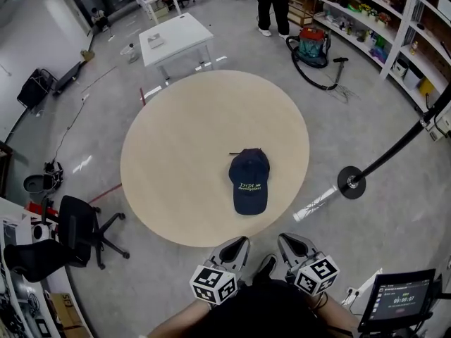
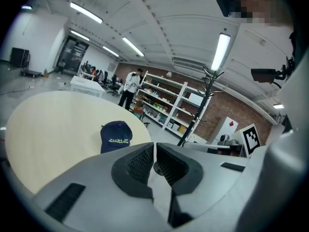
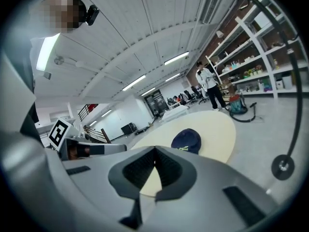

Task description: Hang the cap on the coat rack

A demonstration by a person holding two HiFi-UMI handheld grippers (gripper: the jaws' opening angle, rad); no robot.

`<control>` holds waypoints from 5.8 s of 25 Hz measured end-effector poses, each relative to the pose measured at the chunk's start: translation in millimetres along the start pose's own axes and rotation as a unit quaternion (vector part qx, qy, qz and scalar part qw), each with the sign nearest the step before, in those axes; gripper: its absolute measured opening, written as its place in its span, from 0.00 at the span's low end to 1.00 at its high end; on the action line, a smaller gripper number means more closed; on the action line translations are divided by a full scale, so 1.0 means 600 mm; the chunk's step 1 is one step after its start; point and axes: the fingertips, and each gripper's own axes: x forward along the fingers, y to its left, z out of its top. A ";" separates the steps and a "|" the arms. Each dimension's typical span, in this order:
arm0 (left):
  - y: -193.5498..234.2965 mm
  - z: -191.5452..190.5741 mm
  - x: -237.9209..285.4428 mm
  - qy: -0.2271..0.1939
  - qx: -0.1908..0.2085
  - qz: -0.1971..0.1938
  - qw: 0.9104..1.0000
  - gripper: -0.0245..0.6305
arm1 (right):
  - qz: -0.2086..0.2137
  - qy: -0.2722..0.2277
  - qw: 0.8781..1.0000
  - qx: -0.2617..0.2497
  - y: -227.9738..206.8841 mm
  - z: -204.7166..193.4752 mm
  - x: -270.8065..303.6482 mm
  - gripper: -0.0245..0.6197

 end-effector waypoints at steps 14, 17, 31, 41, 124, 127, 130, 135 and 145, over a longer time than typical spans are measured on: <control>0.070 0.046 0.091 0.007 0.000 0.027 1.000 0.11 | -0.035 0.007 0.999 0.001 -0.105 0.041 0.065 0.06; 0.102 0.050 0.122 0.021 0.001 0.024 0.999 0.13 | -0.046 0.019 0.999 -0.001 -0.119 0.045 0.088 0.11; 0.318 0.057 0.230 0.102 -0.003 0.043 0.994 0.28 | -0.093 0.107 0.989 -0.028 -0.200 0.051 0.264 0.23; 0.369 0.019 0.304 0.157 0.019 0.091 0.983 0.28 | -0.093 0.146 0.984 0.037 -0.264 -0.013 0.323 0.23; -0.466 0.258 0.429 -0.032 0.151 -0.420 0.895 0.07 | -0.412 -0.264 0.869 -0.073 -0.293 0.345 -0.393 0.06; -0.517 0.276 0.427 -0.054 0.164 -0.431 0.886 0.07 | -0.419 -0.279 0.859 -0.092 -0.298 0.371 -0.436 0.06; -0.567 0.291 0.428 -0.073 0.175 -0.438 0.879 0.07 | -0.419 -0.294 0.853 -0.107 -0.306 0.395 -0.480 0.06; -0.629 0.298 0.439 -0.086 0.174 -0.437 0.878 0.07 | -0.409 -0.309 0.848 -0.132 -0.324 0.415 -0.538 0.06; -0.714 0.311 0.454 -0.109 0.185 -0.442 0.871 0.07 | -0.402 -0.326 0.840 -0.164 -0.351 0.442 -0.608 0.06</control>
